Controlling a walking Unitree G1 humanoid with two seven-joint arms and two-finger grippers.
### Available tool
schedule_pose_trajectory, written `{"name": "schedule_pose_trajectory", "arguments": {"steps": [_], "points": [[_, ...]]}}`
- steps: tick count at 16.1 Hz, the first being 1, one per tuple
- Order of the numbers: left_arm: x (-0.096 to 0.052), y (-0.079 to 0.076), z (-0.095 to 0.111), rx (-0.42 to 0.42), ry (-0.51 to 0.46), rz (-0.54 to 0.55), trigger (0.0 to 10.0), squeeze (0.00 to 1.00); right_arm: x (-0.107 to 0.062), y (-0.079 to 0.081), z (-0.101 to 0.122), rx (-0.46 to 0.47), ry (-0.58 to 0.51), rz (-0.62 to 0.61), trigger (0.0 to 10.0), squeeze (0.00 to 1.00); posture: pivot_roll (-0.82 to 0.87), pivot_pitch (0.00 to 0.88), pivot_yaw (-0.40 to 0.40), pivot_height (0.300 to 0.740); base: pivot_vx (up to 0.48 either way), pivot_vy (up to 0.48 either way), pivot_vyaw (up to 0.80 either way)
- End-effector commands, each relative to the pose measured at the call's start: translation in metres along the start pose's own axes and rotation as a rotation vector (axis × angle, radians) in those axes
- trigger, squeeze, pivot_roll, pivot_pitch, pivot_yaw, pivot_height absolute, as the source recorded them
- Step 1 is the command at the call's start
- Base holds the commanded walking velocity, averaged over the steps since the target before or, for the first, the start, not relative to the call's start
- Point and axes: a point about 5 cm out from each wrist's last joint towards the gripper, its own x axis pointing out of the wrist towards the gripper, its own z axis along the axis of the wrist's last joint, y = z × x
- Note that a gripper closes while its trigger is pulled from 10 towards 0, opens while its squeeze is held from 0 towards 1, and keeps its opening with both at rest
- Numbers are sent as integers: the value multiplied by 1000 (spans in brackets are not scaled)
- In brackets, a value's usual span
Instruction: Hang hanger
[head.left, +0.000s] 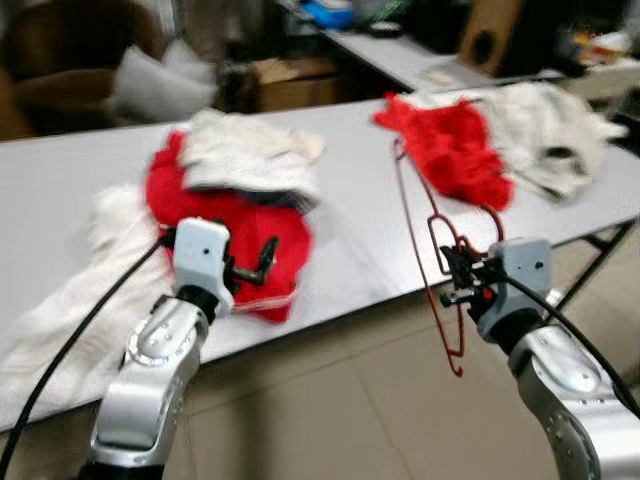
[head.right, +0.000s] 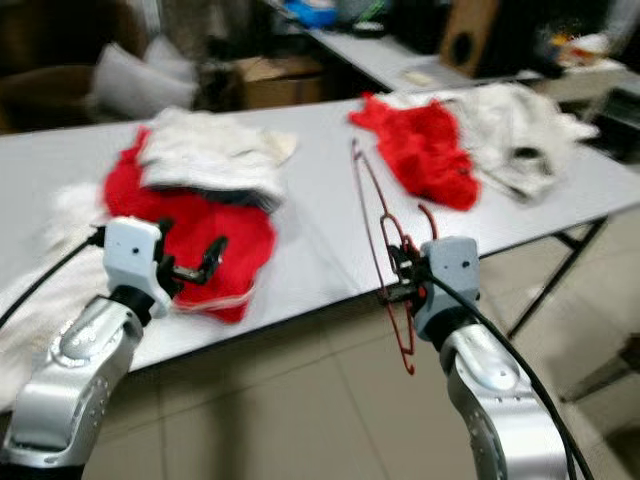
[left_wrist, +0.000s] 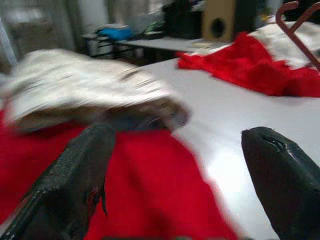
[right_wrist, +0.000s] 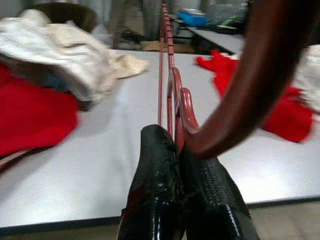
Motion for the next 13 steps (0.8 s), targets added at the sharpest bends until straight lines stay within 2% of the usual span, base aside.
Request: {"name": "schedule_pose_trajectory", "arguments": {"steps": [1,7,10,12,13], "points": [[4,-8,2,1,-9,-22,10000,973,-1,-7,3,-11,-10,-26,10000,0,-135,0,-14,740,349,0,0],[10,-7,5,5,-26,-33,10000,969,1,-3,9,-51,-21,-2,10000,0,-159,0,-24,740,350,0,0],[18,-12,5,24,-32,-48,10000,973,1,-16,8,-75,-12,-15,10000,0,-153,0,-19,740,352,0,0],[19,-10,5,33,-25,-49,10000,961,5,-16,12,-75,-27,-23,10000,0,-152,0,-19,740,352,0,0],[20,-6,5,59,-19,-35,10000,922,6,-15,12,-79,-28,-17,10000,0,-148,0,-23,740,315,0,0]]}}
